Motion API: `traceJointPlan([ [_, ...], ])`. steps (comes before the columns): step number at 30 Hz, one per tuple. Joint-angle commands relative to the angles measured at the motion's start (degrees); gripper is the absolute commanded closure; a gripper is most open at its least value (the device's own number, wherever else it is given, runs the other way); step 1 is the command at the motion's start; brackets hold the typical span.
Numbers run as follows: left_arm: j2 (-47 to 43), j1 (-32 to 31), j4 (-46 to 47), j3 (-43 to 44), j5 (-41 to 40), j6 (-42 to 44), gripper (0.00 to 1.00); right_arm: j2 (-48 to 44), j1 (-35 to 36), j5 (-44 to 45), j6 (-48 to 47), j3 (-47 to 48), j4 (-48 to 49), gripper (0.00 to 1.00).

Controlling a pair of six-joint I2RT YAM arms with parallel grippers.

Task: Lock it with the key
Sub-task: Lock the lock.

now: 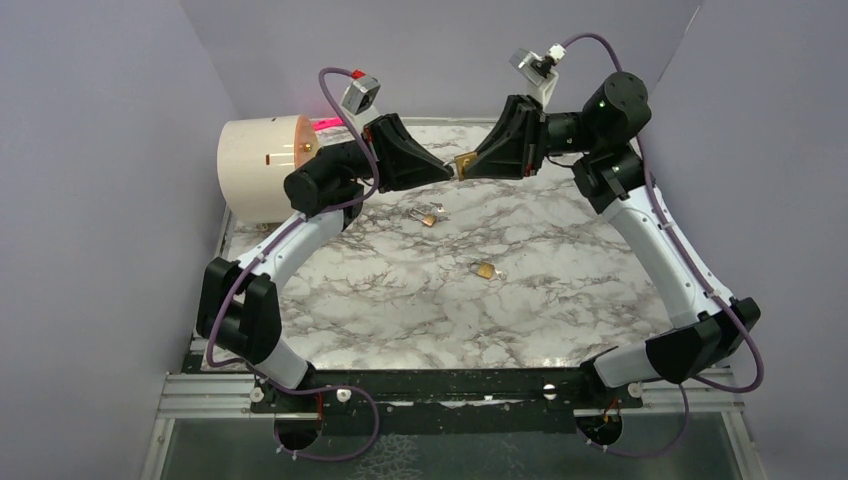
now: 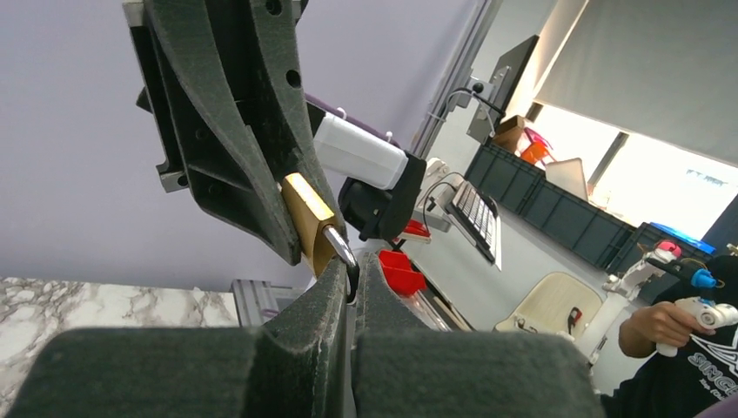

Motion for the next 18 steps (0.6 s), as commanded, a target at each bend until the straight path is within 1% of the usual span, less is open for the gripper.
traceJointPlan([
  [1, 3.39, -1.58, 14.73, 0.39, -0.6, 3.01, 1.0, 0.13, 6.64, 10.14, -14.18, 5.46, -15.19, 0.7],
  [3, 3.32, -0.04, 14.74, 0.29, -0.32, 2.53, 1.0, -1.13, 4.93, 12.25, -16.22, 5.55, -17.39, 0.58],
  [6, 3.15, 1.96, 14.78, 0.37, 0.53, 1.7, 1.0, -3.08, 1.43, 12.68, -17.2, 4.5, -18.54, 0.54],
  [10, 2.36, 4.17, 14.79, -0.33, 1.23, 1.32, 1.0, -5.68, -2.11, 14.8, -20.06, 3.95, -21.45, 0.41],
  [12, 1.89, 5.23, 14.78, -1.22, 1.62, 1.3, 1.0, -7.66, -3.84, 16.36, -20.53, 2.9, -21.2, 0.34],
  [14, 1.43, 6.27, 14.77, -2.76, 1.9, 1.3, 1.0, -9.27, -5.24, 17.83, -20.57, 1.51, -20.4, 0.32],
  [18, 0.26, 7.84, 14.67, -5.31, 2.79, 1.22, 1.0, -11.27, -7.12, 18.26, -18.79, -2.8, -16.85, 0.32],
])
